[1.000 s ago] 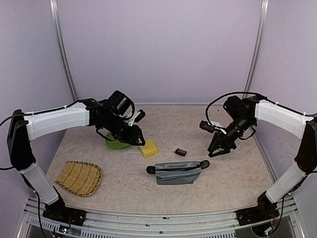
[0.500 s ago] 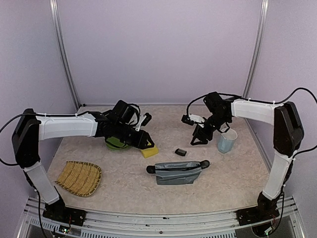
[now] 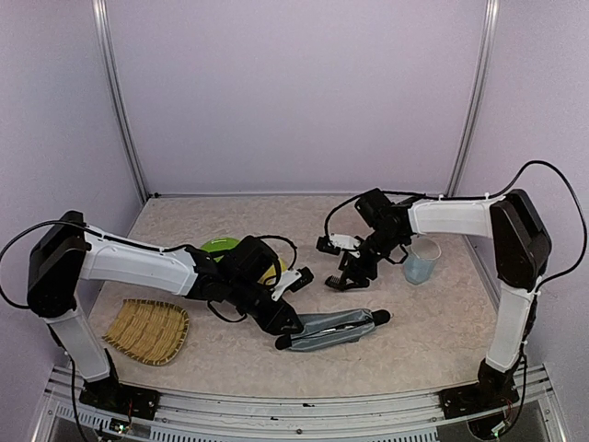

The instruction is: Sort the hair-cutting tools

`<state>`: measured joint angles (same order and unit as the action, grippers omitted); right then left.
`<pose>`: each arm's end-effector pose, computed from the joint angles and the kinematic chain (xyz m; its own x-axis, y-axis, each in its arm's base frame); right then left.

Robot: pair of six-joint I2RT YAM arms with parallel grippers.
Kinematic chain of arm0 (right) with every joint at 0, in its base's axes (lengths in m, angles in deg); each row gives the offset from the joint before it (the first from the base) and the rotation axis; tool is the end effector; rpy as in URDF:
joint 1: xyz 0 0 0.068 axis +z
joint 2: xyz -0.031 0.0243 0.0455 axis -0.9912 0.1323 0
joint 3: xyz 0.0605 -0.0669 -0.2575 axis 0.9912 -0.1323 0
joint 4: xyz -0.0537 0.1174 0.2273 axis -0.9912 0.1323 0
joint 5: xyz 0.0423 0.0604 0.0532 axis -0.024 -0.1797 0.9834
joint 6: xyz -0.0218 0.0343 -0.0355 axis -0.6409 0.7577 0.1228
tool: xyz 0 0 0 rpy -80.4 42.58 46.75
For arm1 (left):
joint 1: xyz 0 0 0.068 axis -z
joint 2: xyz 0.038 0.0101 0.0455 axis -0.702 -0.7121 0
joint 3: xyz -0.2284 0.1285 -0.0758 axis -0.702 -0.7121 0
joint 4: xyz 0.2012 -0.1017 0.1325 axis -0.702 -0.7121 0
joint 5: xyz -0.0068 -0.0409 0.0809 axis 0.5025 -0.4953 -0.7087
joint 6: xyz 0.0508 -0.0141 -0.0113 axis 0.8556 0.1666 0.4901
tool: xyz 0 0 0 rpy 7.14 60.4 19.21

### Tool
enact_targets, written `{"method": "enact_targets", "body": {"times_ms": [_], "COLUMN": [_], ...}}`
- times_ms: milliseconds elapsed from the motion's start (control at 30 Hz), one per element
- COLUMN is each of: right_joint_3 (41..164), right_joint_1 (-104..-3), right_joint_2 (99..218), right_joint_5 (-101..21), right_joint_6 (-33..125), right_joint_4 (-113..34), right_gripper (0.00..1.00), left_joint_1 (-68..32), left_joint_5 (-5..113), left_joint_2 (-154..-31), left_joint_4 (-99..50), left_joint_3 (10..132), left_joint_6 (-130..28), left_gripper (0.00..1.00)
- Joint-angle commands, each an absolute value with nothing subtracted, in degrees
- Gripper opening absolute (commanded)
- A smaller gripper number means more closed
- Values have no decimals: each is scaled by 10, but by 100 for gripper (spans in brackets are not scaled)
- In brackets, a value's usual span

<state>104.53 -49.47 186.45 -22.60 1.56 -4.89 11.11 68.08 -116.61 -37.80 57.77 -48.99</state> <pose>0.3188 0.2241 0.1889 -0.2216 -0.8057 -0.5494 -0.9722 0.2260 0.0606 0.1896 -0.3017 0.1743 -0.5824 0.5868 -0.5626 0.8128 0.4309 -0.3920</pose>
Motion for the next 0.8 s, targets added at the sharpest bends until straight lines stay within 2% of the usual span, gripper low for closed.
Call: {"method": "enact_targets", "body": {"times_ms": [0, 200, 533, 767], "right_joint_3": [1076, 1119, 1073, 1059], "right_joint_1": [-481, -476, -411, -405], "right_joint_2": [1913, 1949, 1943, 1955], "right_joint_5": [-232, -246, -414, -467], "right_joint_6": [16, 34, 45, 74], "right_joint_4": [-63, -59, -87, -99], "right_gripper": [71, 78, 76, 58], "left_joint_1": [114, 111, 99, 80], "left_joint_5": [678, 666, 647, 640], "left_joint_2": [-1143, -1134, -1109, -1099], "left_joint_4": [-353, -336, -324, -320], "left_joint_3": [559, 546, 530, 530], "left_joint_6": [-469, -487, -500, -501], "left_gripper": [36, 36, 35, 35]}}
